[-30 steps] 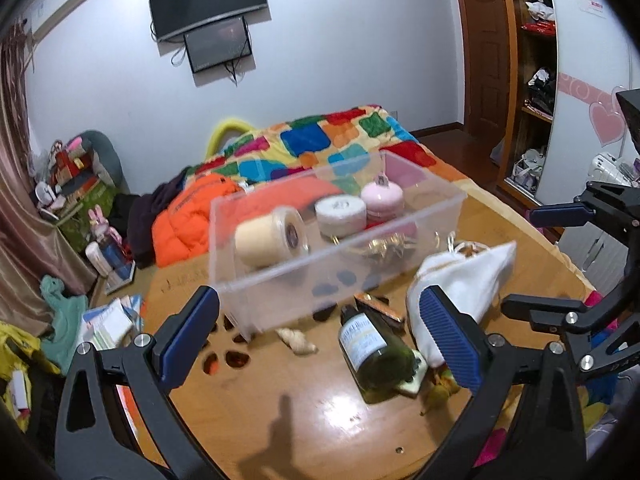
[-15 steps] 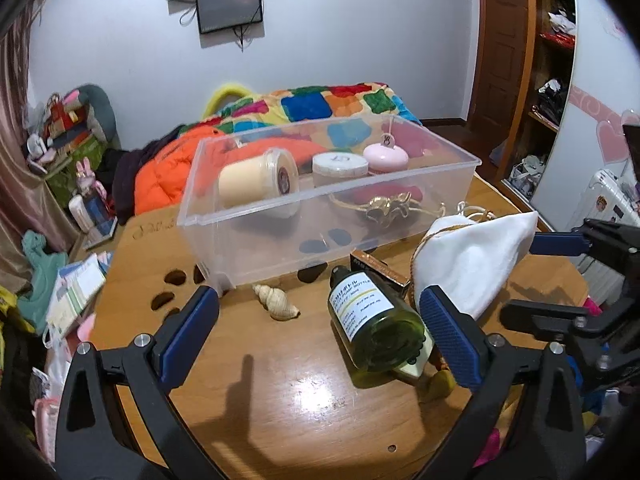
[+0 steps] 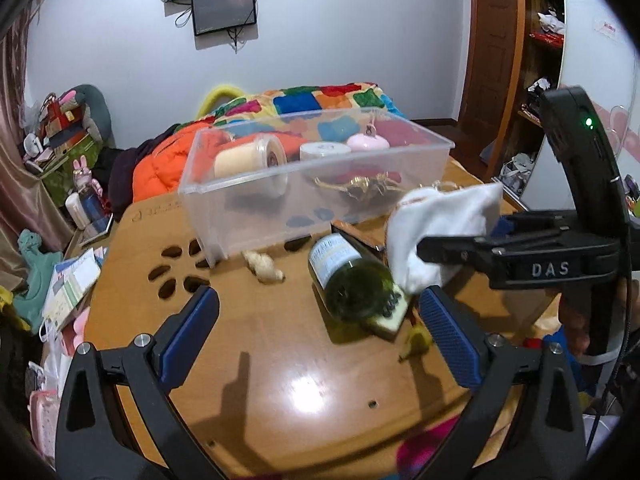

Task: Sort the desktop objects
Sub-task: 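Move the right tool to the white drawstring cloth bag on the table, then grasp the white cloth bag with the right tool and lift it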

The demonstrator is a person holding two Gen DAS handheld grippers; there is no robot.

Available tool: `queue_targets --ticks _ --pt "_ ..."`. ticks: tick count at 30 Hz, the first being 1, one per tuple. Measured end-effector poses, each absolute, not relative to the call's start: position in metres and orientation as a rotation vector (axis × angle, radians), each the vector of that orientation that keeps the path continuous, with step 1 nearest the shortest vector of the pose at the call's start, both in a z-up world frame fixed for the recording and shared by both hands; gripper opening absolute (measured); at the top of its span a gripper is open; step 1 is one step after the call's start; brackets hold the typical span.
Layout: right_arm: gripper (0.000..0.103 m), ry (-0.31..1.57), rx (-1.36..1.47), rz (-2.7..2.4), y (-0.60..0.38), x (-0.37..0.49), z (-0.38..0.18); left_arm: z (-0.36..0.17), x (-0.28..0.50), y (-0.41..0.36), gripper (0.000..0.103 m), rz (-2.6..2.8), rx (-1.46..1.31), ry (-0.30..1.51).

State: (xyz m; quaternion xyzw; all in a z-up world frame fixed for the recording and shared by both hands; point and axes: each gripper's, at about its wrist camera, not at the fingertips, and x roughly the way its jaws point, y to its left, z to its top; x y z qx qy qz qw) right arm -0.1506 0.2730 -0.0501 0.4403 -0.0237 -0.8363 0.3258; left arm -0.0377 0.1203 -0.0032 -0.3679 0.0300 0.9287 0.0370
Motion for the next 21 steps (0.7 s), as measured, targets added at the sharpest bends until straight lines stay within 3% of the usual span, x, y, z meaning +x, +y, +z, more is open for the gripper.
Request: queue_targets --ticks 12,14,16,21 --pt "0.06 0.03 1.084 -2.205 0.28 -0.139 -0.051 -0.021 -0.025 0.155 0.101 2.83 -1.172 0.024" --pt "0.06 0.041 1.072 -2.208 0.282 -0.138 -0.05 -0.024 -0.024 0.163 0.093 2.833 -1.176 0.046" --pt "0.06 0.04 1.069 -2.207 0.283 -0.138 -0.051 -0.027 -0.026 0.17 0.076 2.819 -1.203 0.067" --pt "0.06 0.048 1.057 -2.211 0.285 -0.135 -0.051 -0.038 -0.033 0.174 0.061 2.783 -1.265 0.038"
